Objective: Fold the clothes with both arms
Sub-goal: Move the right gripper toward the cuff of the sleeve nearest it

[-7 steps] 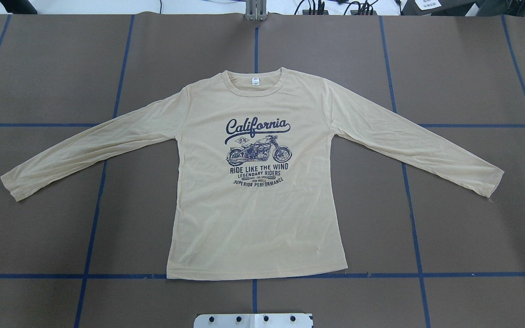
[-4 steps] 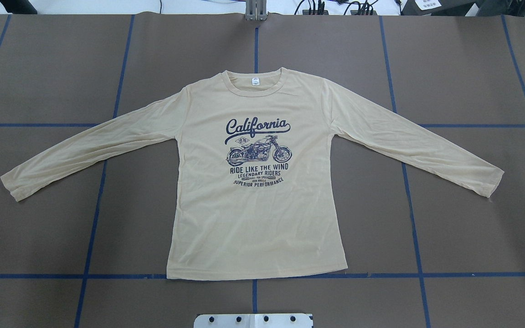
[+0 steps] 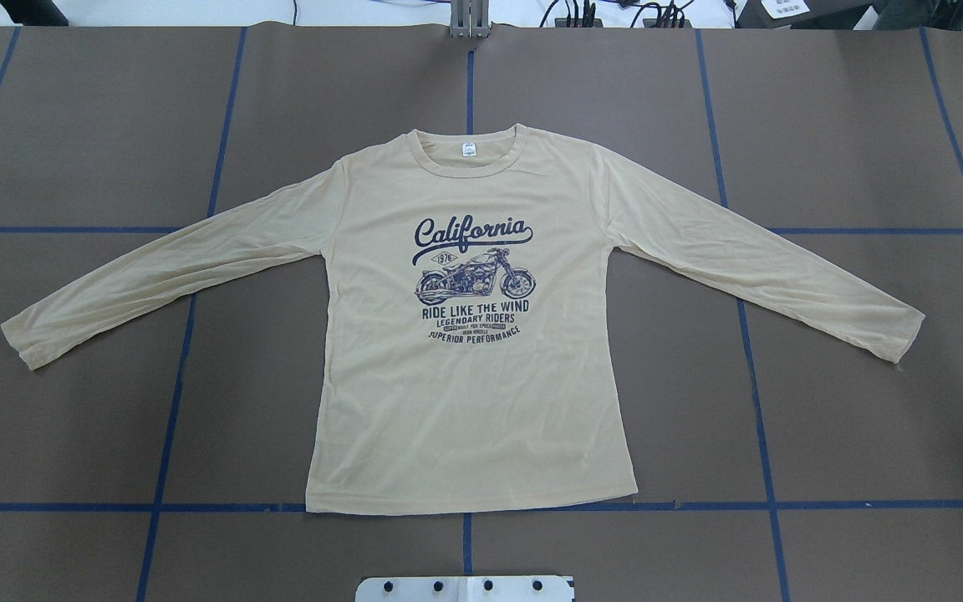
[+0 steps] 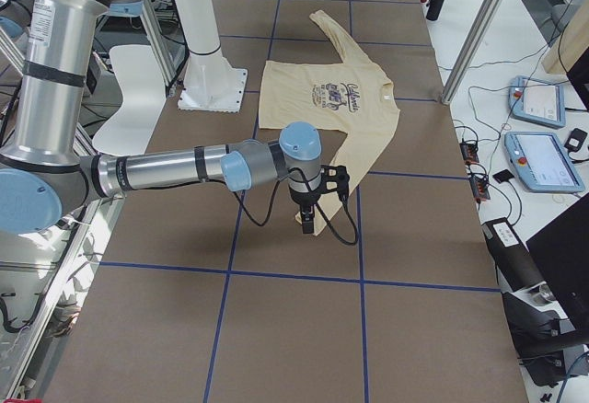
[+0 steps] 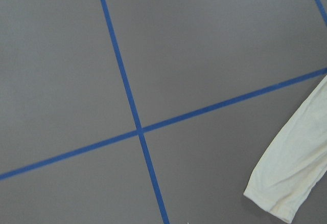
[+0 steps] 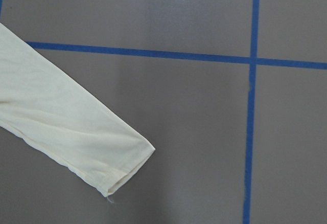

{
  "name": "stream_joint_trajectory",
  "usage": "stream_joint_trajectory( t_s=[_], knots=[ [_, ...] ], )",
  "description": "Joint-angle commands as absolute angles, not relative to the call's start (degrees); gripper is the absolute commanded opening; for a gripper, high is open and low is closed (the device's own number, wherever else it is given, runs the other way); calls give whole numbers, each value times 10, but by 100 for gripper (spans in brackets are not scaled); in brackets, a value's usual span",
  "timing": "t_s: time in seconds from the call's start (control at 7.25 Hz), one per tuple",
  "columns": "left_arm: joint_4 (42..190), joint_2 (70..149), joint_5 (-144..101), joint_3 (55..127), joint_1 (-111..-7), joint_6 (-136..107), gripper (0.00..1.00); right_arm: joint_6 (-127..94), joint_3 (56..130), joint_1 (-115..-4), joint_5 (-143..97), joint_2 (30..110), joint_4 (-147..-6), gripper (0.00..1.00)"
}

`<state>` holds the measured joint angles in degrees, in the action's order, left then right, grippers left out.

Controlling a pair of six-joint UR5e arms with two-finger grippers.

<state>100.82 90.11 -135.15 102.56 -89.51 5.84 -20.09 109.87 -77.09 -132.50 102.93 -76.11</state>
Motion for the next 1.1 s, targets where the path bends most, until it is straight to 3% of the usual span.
stream_joint_trajectory(
  t_s=[0.0, 0.41, 0.55, 0.69, 0.83, 0.97],
  knots=[
    [1039, 905, -1354, 1015, -891, 60, 100, -352, 1043, -686, -1295, 1021, -624, 100],
    [1040, 904, -1354, 1015, -890, 61, 100, -507, 977, -572, -1205, 1020, -454, 99],
    [1040, 904, -1354, 1015, -890, 61, 100, -522, 942, -567, -1198, 1006, -407, 91],
    [1040, 904, -1354, 1015, -890, 61, 100, -521, 912, -566, -1198, 992, -392, 74],
    [1040, 904, -1354, 1015, -890, 61, 100, -521, 898, -566, -1197, 984, -384, 63],
    [1039, 904, -1354, 1015, -890, 62, 100, -519, 890, -566, -1196, 982, -381, 59]
  ],
)
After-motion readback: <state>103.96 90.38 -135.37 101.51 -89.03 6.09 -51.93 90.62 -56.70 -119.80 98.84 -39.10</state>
